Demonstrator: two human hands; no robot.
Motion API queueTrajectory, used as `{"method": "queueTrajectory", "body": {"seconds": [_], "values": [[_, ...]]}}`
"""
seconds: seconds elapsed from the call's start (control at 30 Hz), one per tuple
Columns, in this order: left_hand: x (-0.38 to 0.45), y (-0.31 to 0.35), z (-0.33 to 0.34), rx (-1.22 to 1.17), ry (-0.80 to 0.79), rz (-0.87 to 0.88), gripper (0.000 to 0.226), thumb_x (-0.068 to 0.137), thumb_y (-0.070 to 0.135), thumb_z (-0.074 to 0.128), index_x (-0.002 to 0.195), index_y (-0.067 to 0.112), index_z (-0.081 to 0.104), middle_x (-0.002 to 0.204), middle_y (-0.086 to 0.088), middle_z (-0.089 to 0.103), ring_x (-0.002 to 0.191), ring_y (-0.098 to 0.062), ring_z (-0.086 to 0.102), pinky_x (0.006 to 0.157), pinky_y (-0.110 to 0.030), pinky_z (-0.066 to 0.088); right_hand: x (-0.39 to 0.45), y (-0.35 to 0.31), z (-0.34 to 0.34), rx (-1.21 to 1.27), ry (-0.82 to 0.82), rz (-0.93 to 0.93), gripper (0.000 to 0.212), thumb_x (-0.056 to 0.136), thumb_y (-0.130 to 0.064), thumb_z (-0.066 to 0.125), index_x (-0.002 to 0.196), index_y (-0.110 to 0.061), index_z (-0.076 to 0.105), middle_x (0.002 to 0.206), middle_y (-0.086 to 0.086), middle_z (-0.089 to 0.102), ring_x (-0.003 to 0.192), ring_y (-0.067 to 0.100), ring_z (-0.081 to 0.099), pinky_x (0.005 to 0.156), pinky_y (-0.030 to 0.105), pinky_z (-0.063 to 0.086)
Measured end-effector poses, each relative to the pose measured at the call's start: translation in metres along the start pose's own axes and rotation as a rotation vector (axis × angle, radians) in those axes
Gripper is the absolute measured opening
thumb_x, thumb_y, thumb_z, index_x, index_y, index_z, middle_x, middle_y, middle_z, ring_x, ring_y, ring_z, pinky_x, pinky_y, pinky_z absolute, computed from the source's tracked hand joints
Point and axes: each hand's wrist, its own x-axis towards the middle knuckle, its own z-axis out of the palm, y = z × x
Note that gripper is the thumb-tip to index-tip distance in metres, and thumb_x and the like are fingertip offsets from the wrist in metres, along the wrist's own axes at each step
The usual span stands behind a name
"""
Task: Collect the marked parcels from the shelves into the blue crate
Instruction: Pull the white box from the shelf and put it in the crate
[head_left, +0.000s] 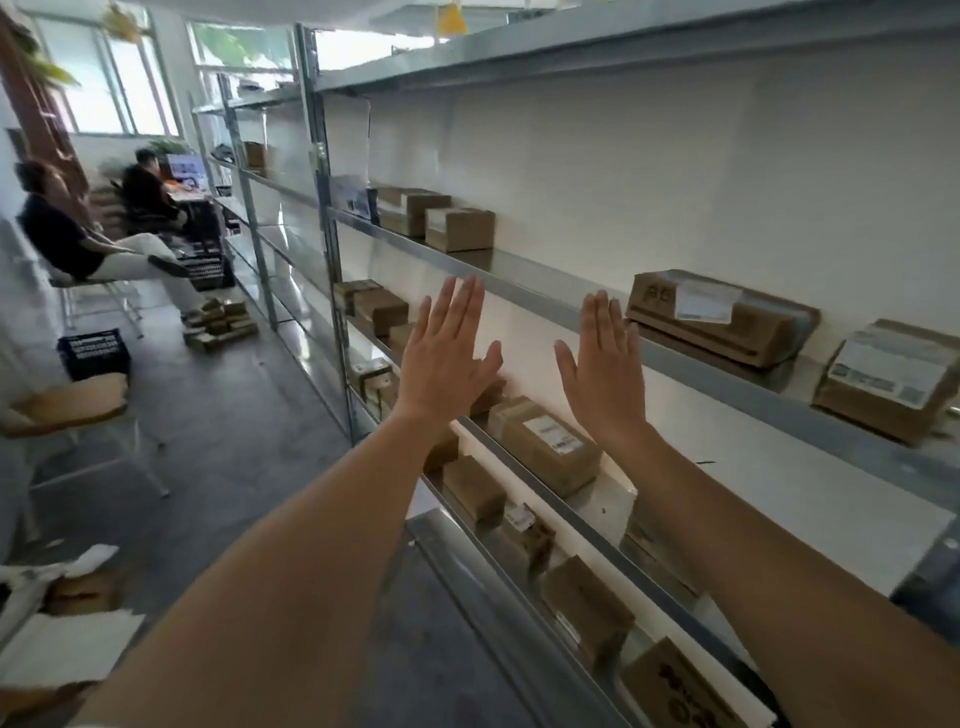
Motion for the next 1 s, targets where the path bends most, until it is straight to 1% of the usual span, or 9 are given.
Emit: {"method": "queueTrajectory", "body": {"seconds": [0.13, 0.27, 0.4, 0.5, 0.67, 0.73, 0.87, 0.93, 1.0], "values": [[0.032, -0.029, 0.019, 0.038, -0.015, -0.095, 0.069, 0.1, 0.049, 0.021, 0.154, 0.012, 0.0, 0.163, -0.004, -0.002, 0.149, -0.02, -0.008, 0.122, -0.041, -0.001, 0.065, -0.004, 0.029, 0.027, -0.014, -0.054, 0.067, 0.102, -0.046, 0.023, 0.155, -0.011, 0.001, 0.163, 0.008, -0.003, 0.151, 0.023, -0.003, 0.123, 0.041, 0.0], [0.069, -0.06, 0.031, 0.036, 0.02, -0.162, 0.068, 0.101, 0.047, 0.025, 0.154, 0.012, -0.001, 0.163, -0.004, -0.003, 0.149, -0.02, -0.008, 0.122, -0.04, -0.003, 0.129, -0.027, 0.059, 0.081, -0.019, -0.089, 0.066, 0.103, -0.045, 0.024, 0.155, -0.011, 0.002, 0.164, 0.008, -0.002, 0.151, 0.023, -0.003, 0.123, 0.041, 0.0], [0.095, -0.096, 0.049, 0.038, 0.028, -0.232, 0.069, 0.101, 0.045, 0.025, 0.154, 0.011, -0.001, 0.163, -0.004, -0.004, 0.149, -0.019, -0.008, 0.122, -0.041, -0.001, 0.171, -0.055, 0.093, 0.107, -0.029, -0.139, 0.068, 0.102, -0.048, 0.024, 0.156, -0.012, 0.003, 0.164, 0.007, 0.0, 0.151, 0.022, -0.001, 0.121, 0.039, -0.001], [0.114, -0.125, 0.067, 0.014, 0.032, -0.244, 0.069, 0.101, 0.044, 0.027, 0.154, 0.011, -0.003, 0.162, -0.004, -0.005, 0.149, -0.018, -0.009, 0.122, -0.039, -0.003, 0.2, -0.074, 0.119, 0.108, -0.032, -0.154, 0.068, 0.102, -0.048, 0.024, 0.156, -0.012, 0.003, 0.164, 0.007, 0.0, 0.151, 0.022, -0.001, 0.121, 0.04, -0.001], [0.164, -0.187, 0.102, -0.02, 0.03, -0.218, 0.068, 0.101, 0.045, 0.026, 0.154, 0.014, -0.003, 0.163, -0.002, -0.005, 0.149, -0.017, -0.011, 0.122, -0.04, -0.003, 0.258, -0.109, 0.16, 0.097, -0.033, -0.119, 0.068, 0.103, -0.047, 0.024, 0.156, -0.01, 0.003, 0.164, 0.008, 0.0, 0.151, 0.024, -0.001, 0.121, 0.041, -0.002], [0.183, -0.206, 0.113, -0.052, 0.048, -0.197, 0.068, 0.1, 0.045, 0.026, 0.154, 0.015, -0.002, 0.163, -0.001, -0.004, 0.149, -0.016, -0.01, 0.122, -0.04, -0.003, 0.277, -0.116, 0.17, 0.098, -0.033, -0.114, 0.067, 0.103, -0.045, 0.024, 0.155, -0.009, 0.003, 0.164, 0.01, 0.001, 0.151, 0.024, 0.0, 0.122, 0.042, 0.0], [0.231, -0.245, 0.145, -0.111, 0.092, -0.157, 0.068, 0.099, 0.048, 0.022, 0.154, 0.015, 0.0, 0.163, -0.001, -0.001, 0.149, -0.016, -0.008, 0.122, -0.036, -0.004, 0.33, -0.129, 0.193, 0.226, 0.0, -0.014, 0.066, 0.104, -0.04, 0.027, 0.155, -0.005, 0.006, 0.163, 0.011, 0.006, 0.151, 0.024, 0.003, 0.122, 0.044, 0.004], [0.251, -0.255, 0.164, -0.208, 0.1, -0.182, 0.069, 0.098, 0.05, 0.019, 0.154, 0.015, 0.001, 0.163, -0.001, 0.0, 0.149, -0.015, -0.008, 0.122, -0.035, -0.003, 0.349, -0.131, 0.207, 0.289, -0.011, 0.043, 0.065, 0.104, -0.039, 0.028, 0.155, -0.006, 0.005, 0.163, 0.01, 0.005, 0.151, 0.023, 0.002, 0.122, 0.044, 0.004], [0.27, -0.26, 0.185, -0.334, 0.104, -0.208, 0.067, 0.1, 0.048, 0.021, 0.155, 0.014, 0.002, 0.163, 0.0, 0.001, 0.149, -0.013, -0.007, 0.122, -0.036, 0.0, 0.366, -0.129, 0.222, 0.353, -0.042, 0.1, 0.065, 0.104, -0.039, 0.028, 0.155, -0.007, 0.003, 0.164, 0.009, 0.003, 0.151, 0.022, 0.002, 0.122, 0.043, 0.003]]}}
